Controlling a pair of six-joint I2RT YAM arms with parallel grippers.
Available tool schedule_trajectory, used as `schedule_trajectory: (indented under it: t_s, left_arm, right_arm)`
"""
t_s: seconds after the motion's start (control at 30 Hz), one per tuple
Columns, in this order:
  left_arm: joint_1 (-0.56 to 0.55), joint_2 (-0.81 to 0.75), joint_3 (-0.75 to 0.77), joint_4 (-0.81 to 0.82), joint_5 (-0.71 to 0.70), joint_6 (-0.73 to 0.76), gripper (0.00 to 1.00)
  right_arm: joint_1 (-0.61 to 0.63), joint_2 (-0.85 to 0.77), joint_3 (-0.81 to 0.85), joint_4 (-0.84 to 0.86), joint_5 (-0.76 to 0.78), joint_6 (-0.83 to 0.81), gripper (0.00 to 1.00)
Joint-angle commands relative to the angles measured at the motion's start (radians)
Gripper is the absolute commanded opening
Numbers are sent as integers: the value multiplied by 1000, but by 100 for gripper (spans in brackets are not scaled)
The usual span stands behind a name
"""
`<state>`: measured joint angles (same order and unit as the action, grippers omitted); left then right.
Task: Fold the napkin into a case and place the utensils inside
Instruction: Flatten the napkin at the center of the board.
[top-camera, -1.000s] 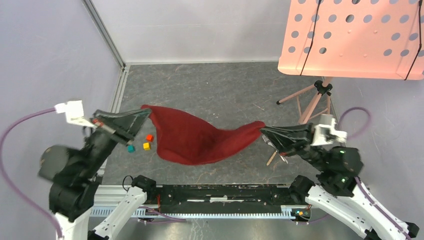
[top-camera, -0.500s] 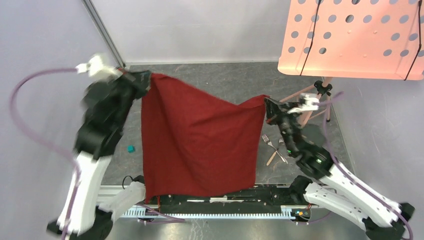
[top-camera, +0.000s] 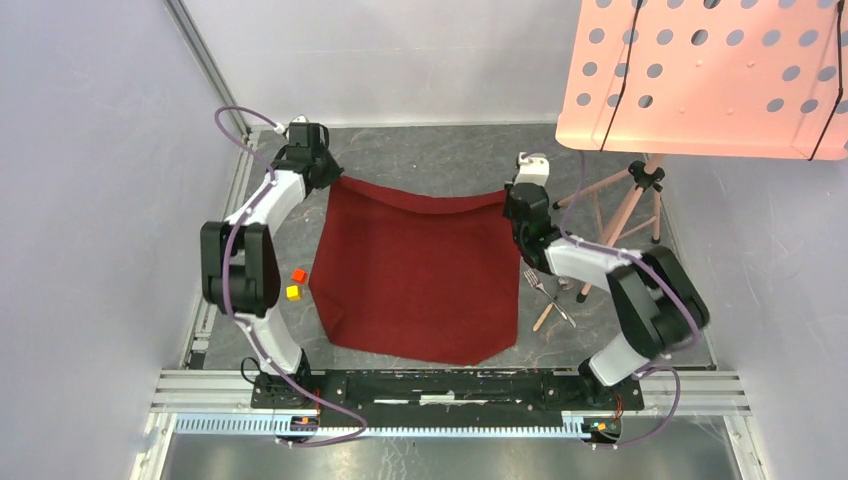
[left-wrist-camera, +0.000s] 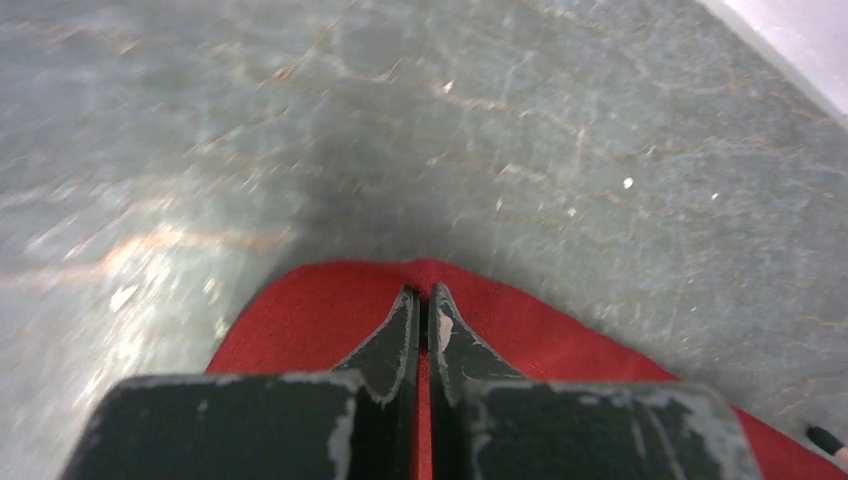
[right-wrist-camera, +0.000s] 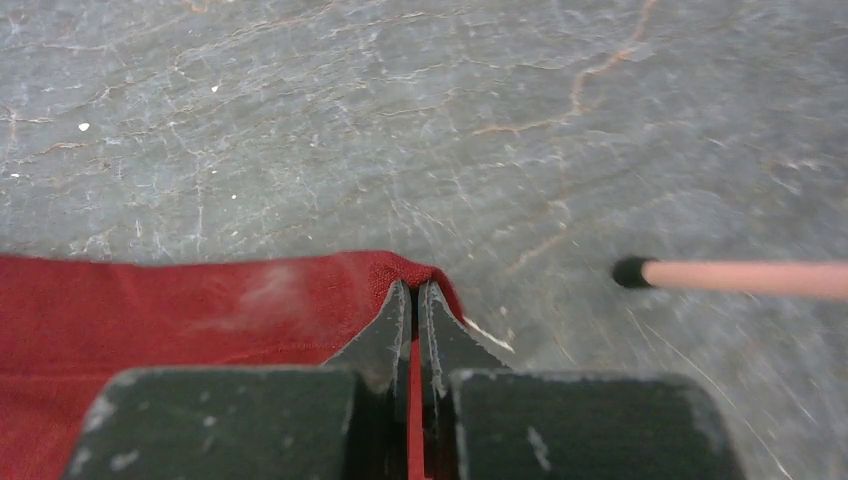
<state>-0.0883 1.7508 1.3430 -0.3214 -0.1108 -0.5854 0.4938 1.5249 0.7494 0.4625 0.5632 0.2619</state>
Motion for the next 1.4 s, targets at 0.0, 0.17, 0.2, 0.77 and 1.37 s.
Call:
schedule_trajectory:
  t_s: [0.0,0.17,0.2,0.77,1.37]
  left_arm:
    - [49,150,149,182,217,25,2]
    - [116,278,270,143,374,19,2]
    - [130,291,279,134,404,9,2]
    - [208,-221,-175,335,389,-82,2]
    - [211,-1136,-52,-25,460,-70,2]
  right_arm:
    - [-68,144,157,178,-176,-79,0]
    - [-146,257,271,163,-315,-88,0]
    - [-155,268,290,154,-326,-89,0]
    - [-190,149,259,150,-649,26,0]
    - [-85,-1088,-21,-210,-937,-15,0]
